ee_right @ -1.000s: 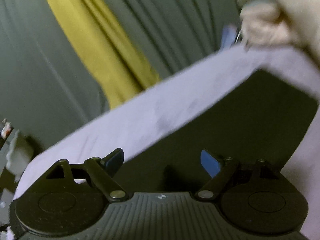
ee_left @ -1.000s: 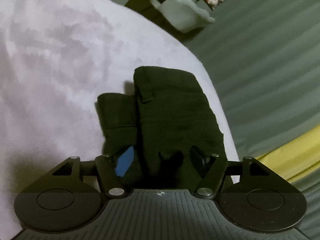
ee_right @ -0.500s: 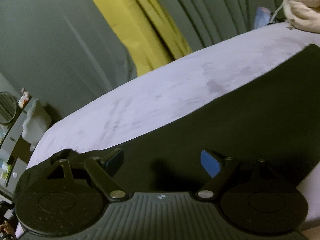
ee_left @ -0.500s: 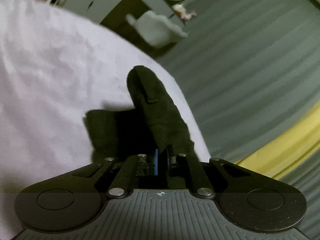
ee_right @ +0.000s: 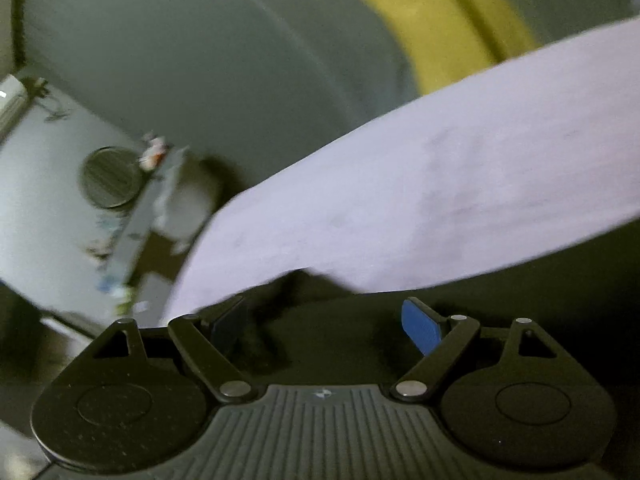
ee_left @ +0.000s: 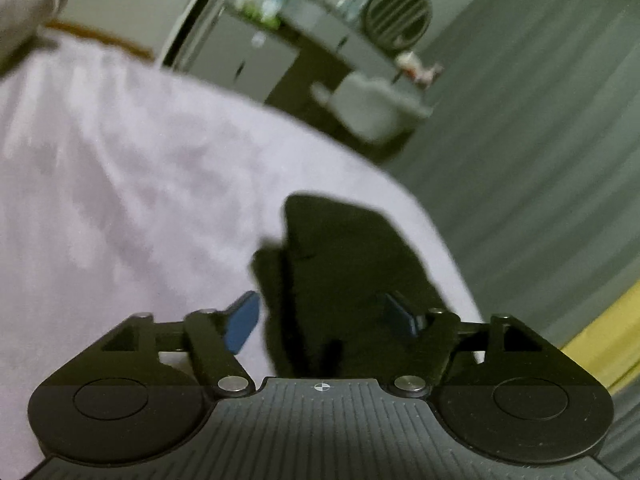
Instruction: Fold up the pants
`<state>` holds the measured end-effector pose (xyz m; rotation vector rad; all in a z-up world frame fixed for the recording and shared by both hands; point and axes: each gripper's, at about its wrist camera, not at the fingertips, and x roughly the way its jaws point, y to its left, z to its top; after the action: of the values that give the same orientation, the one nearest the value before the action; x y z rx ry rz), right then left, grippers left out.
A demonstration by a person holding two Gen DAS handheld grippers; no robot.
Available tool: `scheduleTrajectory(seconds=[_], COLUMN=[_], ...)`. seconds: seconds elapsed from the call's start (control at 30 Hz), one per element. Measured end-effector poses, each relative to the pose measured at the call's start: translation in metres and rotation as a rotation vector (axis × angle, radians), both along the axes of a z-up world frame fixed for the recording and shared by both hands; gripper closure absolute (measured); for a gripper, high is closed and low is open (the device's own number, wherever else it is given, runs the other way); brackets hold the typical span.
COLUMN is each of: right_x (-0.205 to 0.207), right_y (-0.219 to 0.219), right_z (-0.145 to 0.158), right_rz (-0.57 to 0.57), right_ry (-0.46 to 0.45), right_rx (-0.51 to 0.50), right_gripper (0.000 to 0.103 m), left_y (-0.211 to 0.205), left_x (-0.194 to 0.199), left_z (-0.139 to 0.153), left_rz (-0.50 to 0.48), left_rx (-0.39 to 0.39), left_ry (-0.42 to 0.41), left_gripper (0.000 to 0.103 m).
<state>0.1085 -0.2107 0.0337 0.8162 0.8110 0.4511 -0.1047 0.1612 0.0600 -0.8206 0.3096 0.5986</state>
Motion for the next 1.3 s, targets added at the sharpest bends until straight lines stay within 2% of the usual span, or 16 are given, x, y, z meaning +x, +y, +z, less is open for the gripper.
scheduleTrajectory(seconds=[0.07, 0.17, 0.27, 0.33, 0.4, 0.53, 0.67, 0.73, 0.77, 0.87, 0.97, 1.07, 1.1, 1.13, 1.23, 1.3], right_x=[0.027, 0.061, 0.092, 0.104, 0.112, 0.12, 0.13, 0.133, 0.132, 0.132, 0.139, 0.154, 0.156, 0.154, 0.138, 0.127], right_y=[0.02, 0.048, 0.074, 0.087, 0.097, 0.103, 0.112, 0.116, 0.119, 0.135, 0.125, 0.084, 0.074, 0.069, 0.064, 0.06], right_z=[-0.004, -0.01, -0.024, -0.033, -0.038, -0.025, -0.036, -0.046, -0.049, -0.052, -0.047, -0.031, -0.031, -0.032, -0.008, -0.005], right_rz=[0.04, 0.093, 0.157, 0.192, 0.257, 0.347, 0.422, 0.471, 0.482, 0.491, 0.43, 0.256, 0.223, 0.208, 0.148, 0.184], right_ry=[0.036, 0.074, 0.145, 0.211, 0.245, 0.216, 0.288, 0.373, 0.393, 0.379, 0.397, 0.294, 0.299, 0.301, 0.167, 0.194], right_rx=[0.037, 0.038, 0.075, 0.023, -0.062, -0.157, -0.012, 0.211, 0.286, 0.216, 0.285, 0.458, 0.517, 0.522, 0.21, 0.186], right_gripper=[0.017, 0.017, 0.017, 0.017, 0.018, 0.017, 0.007, 0.007, 0.006, 0.004, 0.004, 0.007, 0.007, 0.007, 0.007, 0.007], left_y=[-0.01, -0.017, -0.015, -0.003, 0.001, -0.003, -0.005, -0.005, -0.006, -0.002, 0.001, 0.002, 0.003, 0.004, 0.004, 0.004], left_x=[0.008, 0.03, 0.049, 0.062, 0.06, 0.062, 0.067, 0.061, 0.059, 0.064, 0.063, 0.063, 0.064, 0.064, 0.065, 0.064], left_z=[0.009, 0.003, -0.023, -0.037, -0.037, -0.038, -0.041, -0.041, -0.041, -0.045, -0.048, -0.049, -0.05, -0.051, -0.051, -0.051], left_rz=[-0.036, -0.086, -0.119, -0.126, -0.111, -0.102, -0.099, -0.095, -0.092, -0.081, -0.076, -0.075, -0.077, -0.074, -0.074, -0.072], left_rx=[0.071, 0.137, 0.061, -0.024, -0.024, -0.02, -0.006, -0.021, -0.026, -0.024, -0.042, -0.044, -0.05, -0.053, -0.05, -0.055], left_ry=[-0.031, -0.001, 0.127, 0.202, 0.18, 0.178, 0.189, 0.169, 0.163, 0.175, 0.177, 0.174, 0.177, 0.179, 0.18, 0.173], left_gripper=[0.022, 0.014, 0.015, 0.015, 0.013, 0.009, 0.008, 0.008, 0.008, 0.008, 0.008, 0.009, 0.009, 0.009, 0.009, 0.009])
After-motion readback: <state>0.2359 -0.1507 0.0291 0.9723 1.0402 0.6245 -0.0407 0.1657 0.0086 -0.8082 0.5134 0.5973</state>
